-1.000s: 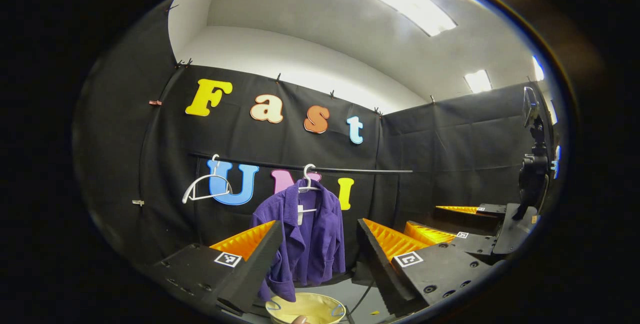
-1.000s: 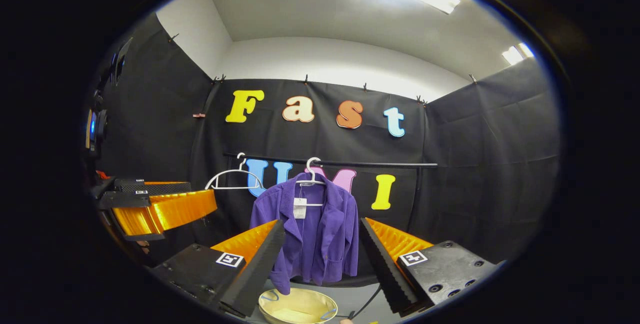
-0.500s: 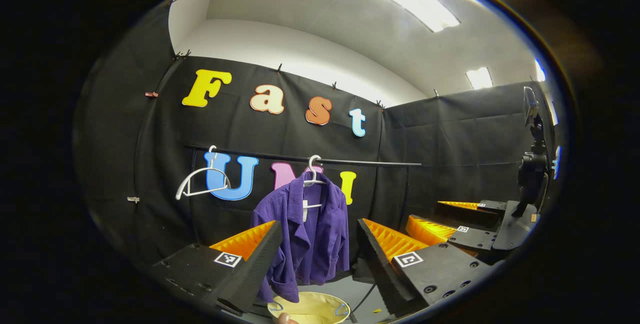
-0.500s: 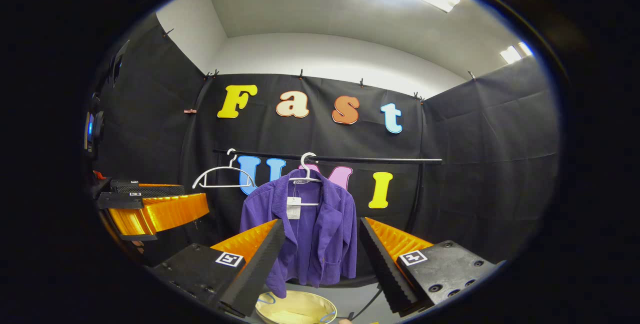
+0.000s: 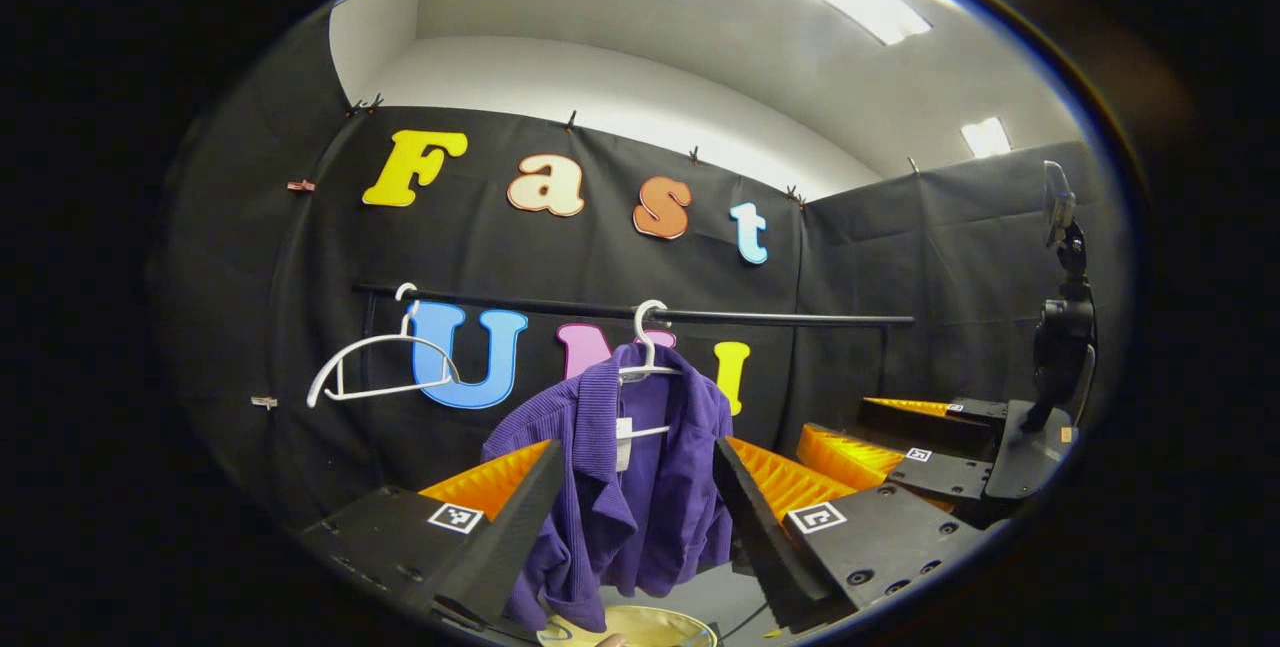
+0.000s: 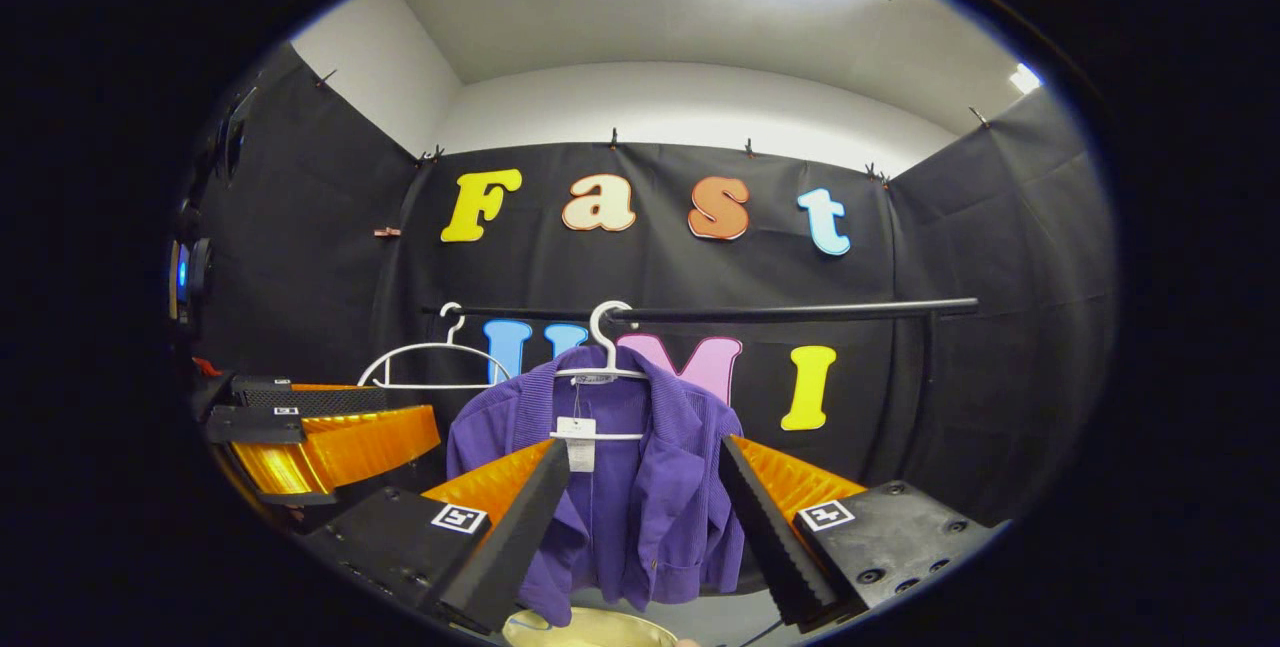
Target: Grasp the clothes on the hanger with both hands and then place them into the laundry hamper below.
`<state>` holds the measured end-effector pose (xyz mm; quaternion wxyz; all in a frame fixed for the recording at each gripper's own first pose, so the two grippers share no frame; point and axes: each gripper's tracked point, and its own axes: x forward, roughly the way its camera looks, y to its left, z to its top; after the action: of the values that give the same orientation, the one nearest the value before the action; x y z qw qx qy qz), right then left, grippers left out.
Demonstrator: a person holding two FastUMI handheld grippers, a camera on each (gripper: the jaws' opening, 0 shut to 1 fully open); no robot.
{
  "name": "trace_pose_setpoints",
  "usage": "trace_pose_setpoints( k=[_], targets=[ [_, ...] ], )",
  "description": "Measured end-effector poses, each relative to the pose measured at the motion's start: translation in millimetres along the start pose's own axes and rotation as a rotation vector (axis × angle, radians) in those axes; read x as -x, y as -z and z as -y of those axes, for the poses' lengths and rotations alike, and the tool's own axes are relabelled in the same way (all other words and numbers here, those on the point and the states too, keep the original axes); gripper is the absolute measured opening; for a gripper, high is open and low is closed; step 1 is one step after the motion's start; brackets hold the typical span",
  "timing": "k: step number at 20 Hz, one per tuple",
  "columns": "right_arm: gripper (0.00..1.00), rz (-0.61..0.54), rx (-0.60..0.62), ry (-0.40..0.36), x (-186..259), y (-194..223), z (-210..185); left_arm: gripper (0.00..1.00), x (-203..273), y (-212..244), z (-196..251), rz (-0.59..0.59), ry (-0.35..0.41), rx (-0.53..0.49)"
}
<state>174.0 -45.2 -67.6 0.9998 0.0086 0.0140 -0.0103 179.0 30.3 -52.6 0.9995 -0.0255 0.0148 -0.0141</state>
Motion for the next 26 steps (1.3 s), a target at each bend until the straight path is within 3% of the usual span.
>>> trace_pose_setpoints(
  k=[11, 12, 17, 22, 26],
  targets=[
    [0.96, -0.070, -0.045, -0.092, -109.1, 66.8, 30.1, 0.92, -91.4, 62.0, -16.4, -0.079, -0.144, -0.005],
    [0.96, -0.078, -0.043, -0.101, -118.9, 74.1, 30.5, 0.95, -96.9, 71.3, -21.3, -0.090, -0.164, 0.000],
    [0.97, -0.125, -0.051, -0.147, -162.7, 107.3, 33.1, 0.94, -120.3, 122.2, -35.2, -0.184, -0.233, 0.062],
    [0.97, -0.159, -0.083, -0.188, -194.8, 130.7, 26.3, 0.94, -148.3, 149.8, -32.0, -0.225, -0.250, 0.126],
    [0.97, -0.169, -0.095, -0.209, -206.0, 142.4, 19.7, 0.94, -164.8, 147.0, -42.1, -0.179, -0.296, 0.144]
  ],
)
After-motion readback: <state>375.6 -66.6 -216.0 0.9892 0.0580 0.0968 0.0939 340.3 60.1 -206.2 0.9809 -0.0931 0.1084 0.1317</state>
